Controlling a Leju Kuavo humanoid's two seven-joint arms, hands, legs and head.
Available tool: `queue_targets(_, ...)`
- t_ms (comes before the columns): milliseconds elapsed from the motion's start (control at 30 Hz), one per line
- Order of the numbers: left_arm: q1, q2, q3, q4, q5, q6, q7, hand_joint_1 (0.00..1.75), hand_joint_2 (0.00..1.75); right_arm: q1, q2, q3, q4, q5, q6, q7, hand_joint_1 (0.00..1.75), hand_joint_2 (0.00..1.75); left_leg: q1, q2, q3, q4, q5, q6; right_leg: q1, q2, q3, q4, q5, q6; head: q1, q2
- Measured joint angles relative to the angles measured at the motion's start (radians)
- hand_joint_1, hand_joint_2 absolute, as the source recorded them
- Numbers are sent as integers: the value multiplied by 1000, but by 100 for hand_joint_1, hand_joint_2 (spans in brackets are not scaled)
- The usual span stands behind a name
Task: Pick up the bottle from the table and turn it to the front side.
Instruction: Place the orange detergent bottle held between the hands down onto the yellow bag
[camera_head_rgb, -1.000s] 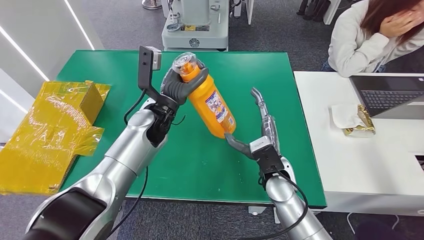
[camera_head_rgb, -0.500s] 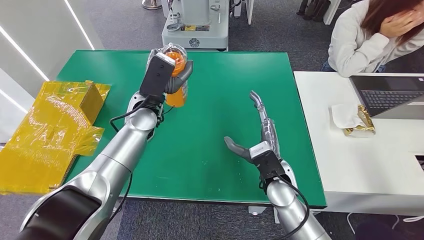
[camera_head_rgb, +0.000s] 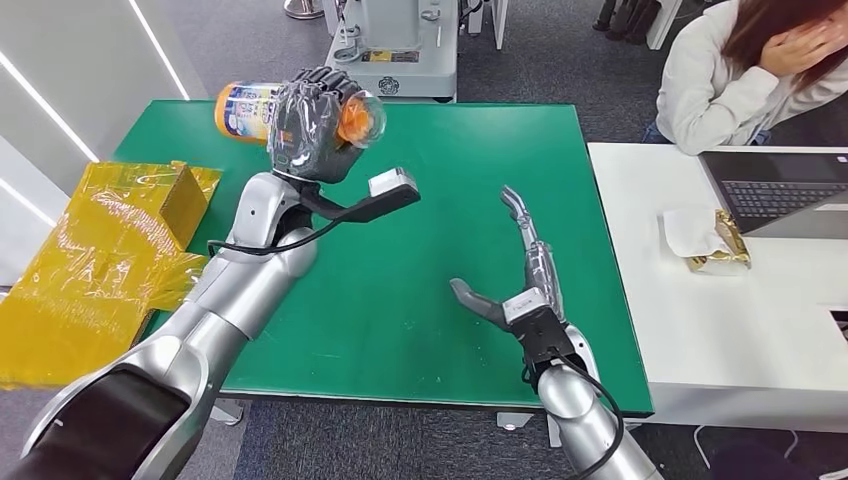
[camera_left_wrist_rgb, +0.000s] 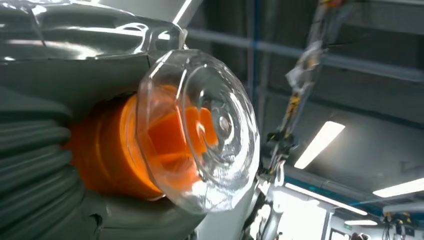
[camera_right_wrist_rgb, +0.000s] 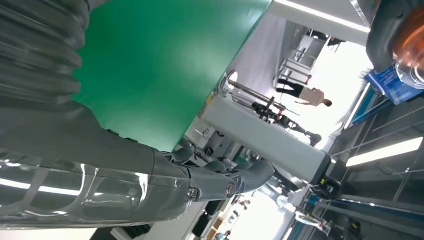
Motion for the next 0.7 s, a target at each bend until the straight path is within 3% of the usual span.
queue_targets(133,1,2,26,-14,-187,1,29,175,175,13,-12,0,0,-12,-10,-13,0,175,0,0,0,0,0,0,0,0,0,0,0,0,0,0)
queue_targets(400,1,5,49,-29,-244,1,48,175,175,23,-20,0,0,-15,-15,-14,0,175,0,0,0,0,0,0,0,0,0,0,0,0,0,0)
queue_targets(567,1,17,51,-35,-455,1,143,174,175,36,-29,-1,-8,-32,-39,-28,0,175,0,0,0,0,0,0,0,0,0,0,0,0,0,0)
queue_targets(700,-5,39,61,-28,-488,1,188,174,175,68,-43,-6,-34,-35,-55,-30,0,175,0,0,0,0,0,0,0,0,0,0,0,0,0,0)
